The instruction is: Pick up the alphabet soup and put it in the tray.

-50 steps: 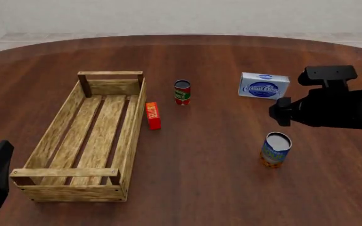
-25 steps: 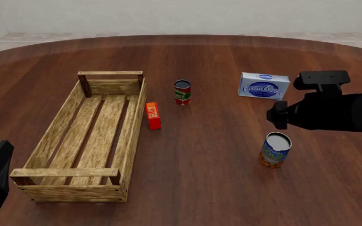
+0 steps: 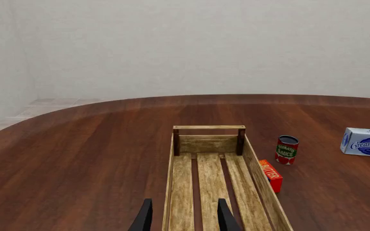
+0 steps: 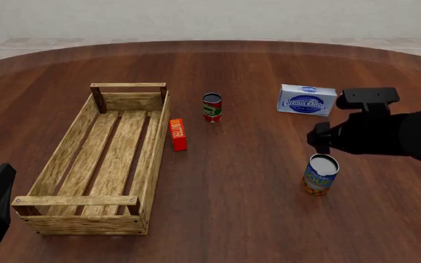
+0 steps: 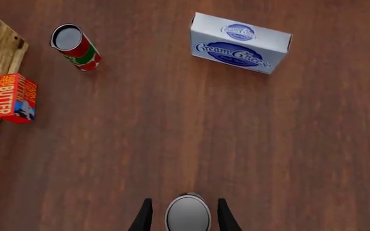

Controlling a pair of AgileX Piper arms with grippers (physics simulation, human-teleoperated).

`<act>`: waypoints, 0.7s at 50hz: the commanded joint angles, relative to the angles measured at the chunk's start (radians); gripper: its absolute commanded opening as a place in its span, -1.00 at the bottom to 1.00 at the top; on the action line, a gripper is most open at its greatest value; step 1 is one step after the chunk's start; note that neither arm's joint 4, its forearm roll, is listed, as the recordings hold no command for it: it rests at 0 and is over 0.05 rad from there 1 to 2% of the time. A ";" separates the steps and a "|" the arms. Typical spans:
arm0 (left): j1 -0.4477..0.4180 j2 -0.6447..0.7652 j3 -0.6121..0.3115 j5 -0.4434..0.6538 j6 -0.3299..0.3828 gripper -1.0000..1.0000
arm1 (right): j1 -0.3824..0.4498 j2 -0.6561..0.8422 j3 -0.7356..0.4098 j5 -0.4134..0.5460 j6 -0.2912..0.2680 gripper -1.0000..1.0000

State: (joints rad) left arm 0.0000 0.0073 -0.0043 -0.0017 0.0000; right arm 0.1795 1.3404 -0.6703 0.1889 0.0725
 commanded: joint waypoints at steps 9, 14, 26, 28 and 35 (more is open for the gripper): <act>0.000 0.000 0.000 0.000 0.000 1.00 | -0.011 0.011 0.022 -0.020 0.000 1.00; 0.000 0.000 0.000 0.000 0.000 1.00 | -0.006 0.020 0.022 -0.026 0.004 1.00; 0.000 0.000 0.000 0.000 0.000 1.00 | -0.006 0.041 0.024 -0.043 0.007 1.00; 0.000 0.000 0.000 0.000 0.000 1.00 | -0.009 0.046 0.026 -0.048 0.010 1.00; 0.000 0.000 0.000 0.000 0.000 1.00 | -0.018 0.052 0.033 -0.057 0.006 1.00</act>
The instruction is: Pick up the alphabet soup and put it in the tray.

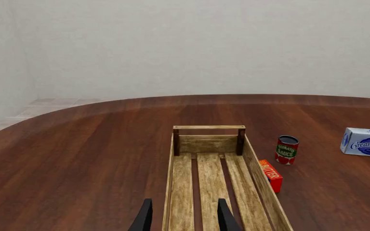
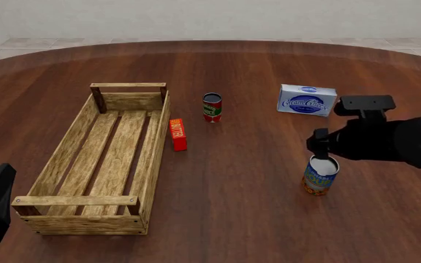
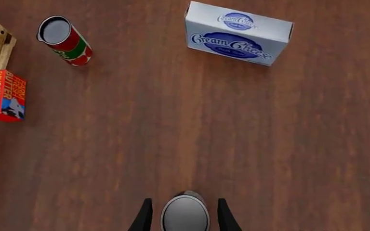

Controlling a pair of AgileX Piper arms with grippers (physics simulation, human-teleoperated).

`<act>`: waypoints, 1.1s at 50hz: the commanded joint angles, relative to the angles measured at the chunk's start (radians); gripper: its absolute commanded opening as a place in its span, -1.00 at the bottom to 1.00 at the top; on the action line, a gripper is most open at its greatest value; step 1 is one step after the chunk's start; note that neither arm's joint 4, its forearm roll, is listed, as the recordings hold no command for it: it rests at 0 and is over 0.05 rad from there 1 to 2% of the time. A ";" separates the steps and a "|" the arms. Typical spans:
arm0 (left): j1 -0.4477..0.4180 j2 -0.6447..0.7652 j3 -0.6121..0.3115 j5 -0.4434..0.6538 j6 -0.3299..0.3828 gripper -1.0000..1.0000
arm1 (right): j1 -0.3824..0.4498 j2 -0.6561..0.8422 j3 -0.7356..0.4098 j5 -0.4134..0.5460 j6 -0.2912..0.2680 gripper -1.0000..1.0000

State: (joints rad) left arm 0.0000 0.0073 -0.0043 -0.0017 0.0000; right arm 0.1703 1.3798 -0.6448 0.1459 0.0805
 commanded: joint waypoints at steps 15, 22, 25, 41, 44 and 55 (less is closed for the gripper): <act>0.000 0.000 0.000 0.000 0.000 1.00 | -0.014 0.020 0.014 -0.025 0.005 1.00; 0.000 0.000 0.000 0.000 0.000 1.00 | -0.012 0.031 0.016 -0.035 0.008 1.00; 0.000 0.000 0.000 0.000 0.000 1.00 | -0.010 0.038 0.017 -0.040 0.008 1.00; 0.000 0.000 0.000 0.000 0.000 1.00 | -0.006 0.063 0.036 -0.071 0.027 1.00; 0.000 0.000 0.000 0.000 0.000 1.00 | -0.008 0.067 0.036 -0.074 0.028 1.00; 0.000 0.000 0.000 0.000 0.000 1.00 | 0.000 0.091 0.043 -0.097 0.037 1.00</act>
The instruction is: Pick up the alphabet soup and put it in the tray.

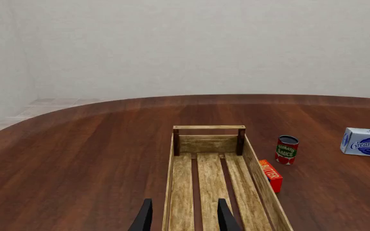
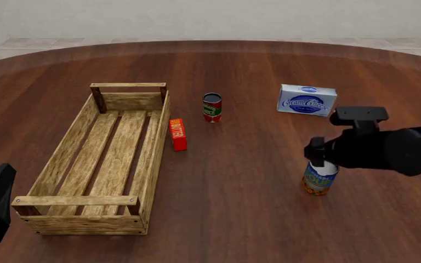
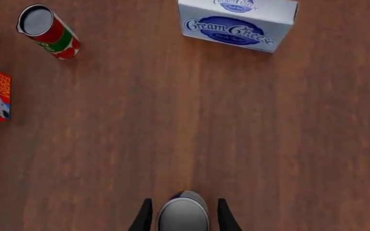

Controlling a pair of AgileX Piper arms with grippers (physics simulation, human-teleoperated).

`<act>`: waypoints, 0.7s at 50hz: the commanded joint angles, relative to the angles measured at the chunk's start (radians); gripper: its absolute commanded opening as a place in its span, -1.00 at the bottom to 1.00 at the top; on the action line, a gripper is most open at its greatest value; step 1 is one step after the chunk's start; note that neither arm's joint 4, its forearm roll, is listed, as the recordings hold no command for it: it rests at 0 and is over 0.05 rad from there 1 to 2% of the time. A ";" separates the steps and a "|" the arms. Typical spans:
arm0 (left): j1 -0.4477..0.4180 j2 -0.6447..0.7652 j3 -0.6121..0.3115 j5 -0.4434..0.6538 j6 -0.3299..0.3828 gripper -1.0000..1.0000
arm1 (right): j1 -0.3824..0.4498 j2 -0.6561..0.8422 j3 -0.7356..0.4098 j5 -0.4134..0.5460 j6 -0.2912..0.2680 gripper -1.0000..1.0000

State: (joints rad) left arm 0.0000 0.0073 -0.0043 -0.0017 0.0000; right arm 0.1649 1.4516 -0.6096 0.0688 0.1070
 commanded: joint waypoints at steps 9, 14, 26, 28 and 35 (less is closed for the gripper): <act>0.000 0.000 0.000 0.000 0.000 1.00 | 0.011 0.038 0.010 -0.036 0.016 1.00; 0.000 0.000 0.000 0.000 0.000 1.00 | 0.015 0.040 0.010 -0.037 0.020 1.00; 0.000 0.000 0.000 0.000 0.000 1.00 | 0.011 0.059 0.015 -0.051 0.019 1.00; 0.000 0.000 0.000 0.000 0.000 1.00 | 0.010 0.064 0.017 -0.056 0.020 1.00; 0.000 0.000 0.000 0.000 0.000 1.00 | 0.013 0.075 0.015 -0.061 0.021 1.00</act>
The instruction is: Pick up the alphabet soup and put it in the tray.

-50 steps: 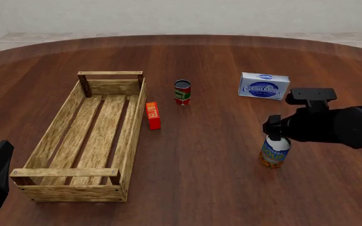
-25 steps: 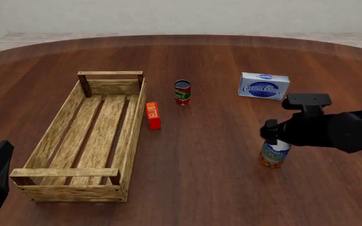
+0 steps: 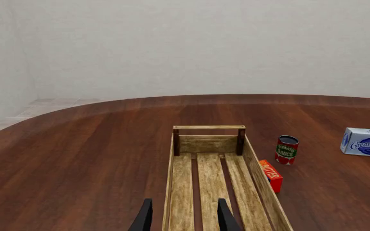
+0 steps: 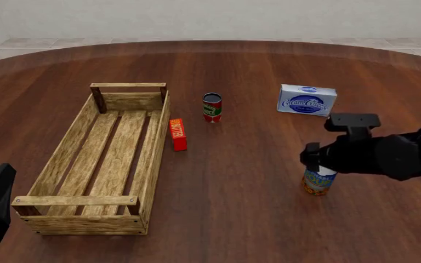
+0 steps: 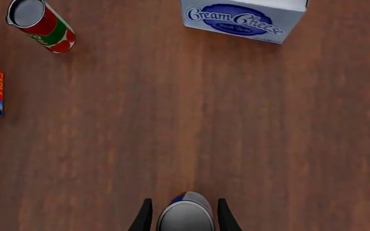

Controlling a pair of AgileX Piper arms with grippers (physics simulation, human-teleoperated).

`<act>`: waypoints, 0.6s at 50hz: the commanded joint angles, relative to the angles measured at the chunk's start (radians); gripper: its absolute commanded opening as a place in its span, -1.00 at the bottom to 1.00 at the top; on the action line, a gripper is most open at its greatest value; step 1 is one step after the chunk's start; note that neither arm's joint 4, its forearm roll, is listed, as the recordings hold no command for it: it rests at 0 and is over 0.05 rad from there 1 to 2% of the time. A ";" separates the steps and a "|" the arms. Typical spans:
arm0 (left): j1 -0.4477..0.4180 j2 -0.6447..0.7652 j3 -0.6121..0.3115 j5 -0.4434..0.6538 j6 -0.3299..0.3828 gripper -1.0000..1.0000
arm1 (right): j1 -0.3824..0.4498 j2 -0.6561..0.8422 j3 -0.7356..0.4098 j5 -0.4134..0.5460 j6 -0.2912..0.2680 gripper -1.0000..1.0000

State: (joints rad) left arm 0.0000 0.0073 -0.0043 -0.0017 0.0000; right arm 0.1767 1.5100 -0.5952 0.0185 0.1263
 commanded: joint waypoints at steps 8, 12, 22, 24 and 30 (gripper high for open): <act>0.000 0.000 0.000 0.000 0.000 1.00 | -0.006 0.032 0.001 -0.019 -0.001 1.00; 0.000 0.000 0.000 0.000 0.000 1.00 | -0.004 0.033 0.002 -0.020 0.003 1.00; 0.000 0.000 0.000 0.000 0.000 1.00 | 0.001 0.044 0.005 -0.031 0.004 1.00; 0.000 0.000 0.000 0.000 0.000 1.00 | 0.006 0.047 0.006 -0.034 0.007 1.00; 0.000 0.000 0.000 0.000 0.000 1.00 | 0.014 0.054 0.010 -0.044 0.017 1.00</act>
State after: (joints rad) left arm 0.0000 0.0073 -0.0043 -0.0017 0.0000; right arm 0.1815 1.5528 -0.5893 -0.0130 0.1337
